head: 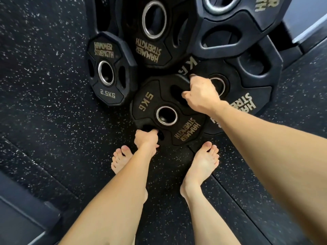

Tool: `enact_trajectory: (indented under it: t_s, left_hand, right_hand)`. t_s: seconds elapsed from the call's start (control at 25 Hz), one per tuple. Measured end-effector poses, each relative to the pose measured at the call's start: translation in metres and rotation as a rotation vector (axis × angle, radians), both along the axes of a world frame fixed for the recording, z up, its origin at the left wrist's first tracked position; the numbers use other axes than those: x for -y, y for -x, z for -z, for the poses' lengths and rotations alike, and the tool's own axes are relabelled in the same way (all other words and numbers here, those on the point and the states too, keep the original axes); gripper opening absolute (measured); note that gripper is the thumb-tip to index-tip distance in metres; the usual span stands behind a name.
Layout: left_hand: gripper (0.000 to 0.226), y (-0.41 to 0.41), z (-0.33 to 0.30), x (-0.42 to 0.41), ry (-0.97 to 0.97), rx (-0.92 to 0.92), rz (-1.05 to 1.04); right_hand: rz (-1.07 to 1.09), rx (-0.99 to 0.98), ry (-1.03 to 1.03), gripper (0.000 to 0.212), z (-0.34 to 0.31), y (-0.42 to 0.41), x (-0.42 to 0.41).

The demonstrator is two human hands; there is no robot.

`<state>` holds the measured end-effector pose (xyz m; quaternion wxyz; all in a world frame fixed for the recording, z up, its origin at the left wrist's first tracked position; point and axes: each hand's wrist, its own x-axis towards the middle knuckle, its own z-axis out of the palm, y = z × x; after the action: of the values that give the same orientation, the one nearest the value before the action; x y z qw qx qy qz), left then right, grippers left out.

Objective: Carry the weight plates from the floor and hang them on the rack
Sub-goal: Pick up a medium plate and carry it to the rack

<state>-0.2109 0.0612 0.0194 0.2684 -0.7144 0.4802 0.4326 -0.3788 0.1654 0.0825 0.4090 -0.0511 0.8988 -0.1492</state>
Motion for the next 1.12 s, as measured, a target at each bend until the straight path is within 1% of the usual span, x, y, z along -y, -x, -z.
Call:
enact_trajectory:
  t_s: [0.12,0.2,0.24,0.28,0.32,0.36,0.4,0.48,0.56,0.64,0.72,0.8,0.84,0.88,0.92,1.0,1.04,1.12]
  left_hand:
    - [0.050,-0.016,-0.030,0.010,0.039,0.063,0.046]
    - [0.063,-0.025,-0.059,0.021,0.016,0.084,0.133]
    - [0.071,-0.026,-0.073,0.028,-0.014,0.046,0.097]
    - [0.075,-0.022,-0.095,0.037,-0.052,-0.022,0.015]
    - [0.071,-0.018,-0.116,0.045,-0.061,-0.103,-0.040]
    - [0.062,-0.012,-0.142,0.051,-0.077,-0.191,-0.055]
    - [0.054,-0.007,-0.168,0.057,-0.077,-0.260,-0.021]
    - [0.044,0.008,-0.231,0.066,-0.055,-0.396,0.060]
    - [0.031,0.019,-0.294,0.074,-0.041,-0.521,0.090]
    - [0.037,0.026,-0.362,0.083,-0.054,-0.634,0.069]
    - [0.037,0.029,-0.438,0.093,-0.084,-0.755,-0.023]
    - [0.010,0.025,-0.509,0.104,-0.113,-0.900,-0.082]
    - [0.017,0.021,-0.544,0.108,-0.119,-0.949,-0.078]
    - [0.026,0.015,-0.573,0.111,-0.115,-0.983,-0.059]
    - [0.029,0.010,-0.601,0.114,-0.101,-1.017,-0.039]
    - [0.030,-0.005,-0.660,0.120,-0.044,-1.103,-0.008]
    - [0.029,-0.014,-0.686,0.121,-0.022,-1.149,0.008]
    - [0.029,-0.032,-0.731,0.124,0.019,-1.233,0.022]
  right_hand:
    - [0.135,0.050,-0.009,0.015,-0.019,-0.011,0.002]
    - [0.297,0.098,-0.020,0.017,-0.041,-0.023,-0.006]
    - [0.403,0.123,-0.009,0.021,-0.053,-0.031,-0.013]
    - [0.506,0.151,0.021,0.022,-0.070,-0.040,-0.021]
    - [0.588,0.167,0.065,0.021,-0.091,-0.049,-0.027]
    - [0.659,0.174,0.111,0.021,-0.116,-0.057,-0.032]
    - [0.725,0.166,0.157,0.022,-0.141,-0.064,-0.035]
    - [0.829,0.133,0.240,0.024,-0.195,-0.071,-0.037]
    - [0.904,0.118,0.313,0.018,-0.250,-0.074,-0.034]
    - [0.945,0.106,0.374,0.018,-0.308,-0.075,-0.030]
    - [0.951,0.058,0.448,0.017,-0.376,-0.077,-0.026]
    - [0.962,0.009,0.576,0.007,-0.445,-0.080,-0.021]
    - [0.966,0.002,0.644,0.005,-0.480,-0.083,-0.018]
    - [0.971,0.004,0.699,0.011,-0.509,-0.085,-0.016]
    - [0.972,0.001,0.727,0.023,-0.536,-0.086,-0.012]
    - [0.955,-0.015,0.729,0.049,-0.594,-0.093,-0.005]
    - [0.950,-0.026,0.757,0.055,-0.618,-0.099,-0.002]
    - [0.912,-0.061,0.831,0.057,-0.661,-0.115,0.003]
